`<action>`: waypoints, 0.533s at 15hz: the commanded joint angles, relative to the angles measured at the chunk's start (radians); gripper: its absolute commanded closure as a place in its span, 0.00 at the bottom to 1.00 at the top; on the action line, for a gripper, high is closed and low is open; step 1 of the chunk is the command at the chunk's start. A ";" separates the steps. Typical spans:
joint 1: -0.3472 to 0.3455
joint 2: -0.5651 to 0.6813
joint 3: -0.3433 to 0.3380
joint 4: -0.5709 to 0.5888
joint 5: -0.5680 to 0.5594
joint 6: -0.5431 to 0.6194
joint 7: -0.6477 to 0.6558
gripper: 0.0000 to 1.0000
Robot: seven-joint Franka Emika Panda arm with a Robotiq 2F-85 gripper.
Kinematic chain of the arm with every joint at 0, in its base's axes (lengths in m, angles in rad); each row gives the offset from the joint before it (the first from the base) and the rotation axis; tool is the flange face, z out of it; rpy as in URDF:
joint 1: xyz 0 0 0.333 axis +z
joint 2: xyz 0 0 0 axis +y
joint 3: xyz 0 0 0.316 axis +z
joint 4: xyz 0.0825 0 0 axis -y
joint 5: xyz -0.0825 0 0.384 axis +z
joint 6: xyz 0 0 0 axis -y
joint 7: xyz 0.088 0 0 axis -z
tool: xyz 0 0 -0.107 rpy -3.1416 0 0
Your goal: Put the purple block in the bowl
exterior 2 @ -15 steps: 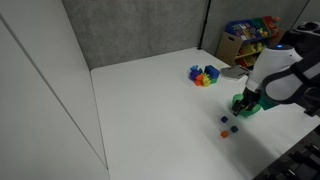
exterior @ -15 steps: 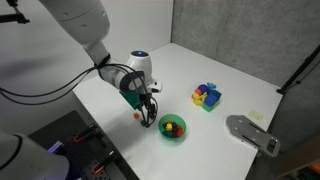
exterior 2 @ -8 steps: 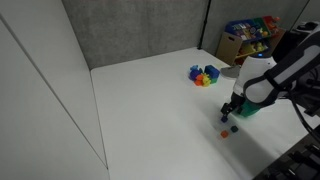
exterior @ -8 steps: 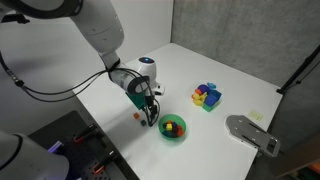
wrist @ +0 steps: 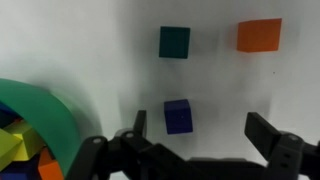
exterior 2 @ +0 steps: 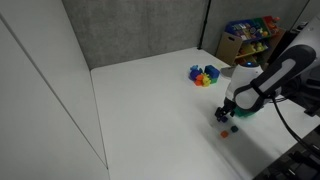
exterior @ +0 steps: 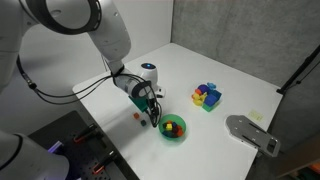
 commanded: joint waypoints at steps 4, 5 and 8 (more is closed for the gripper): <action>0.002 0.039 -0.006 0.036 0.011 0.019 -0.057 0.18; 0.006 0.040 -0.009 0.034 0.010 0.021 -0.058 0.26; 0.018 0.043 -0.021 0.028 0.003 0.044 -0.062 0.49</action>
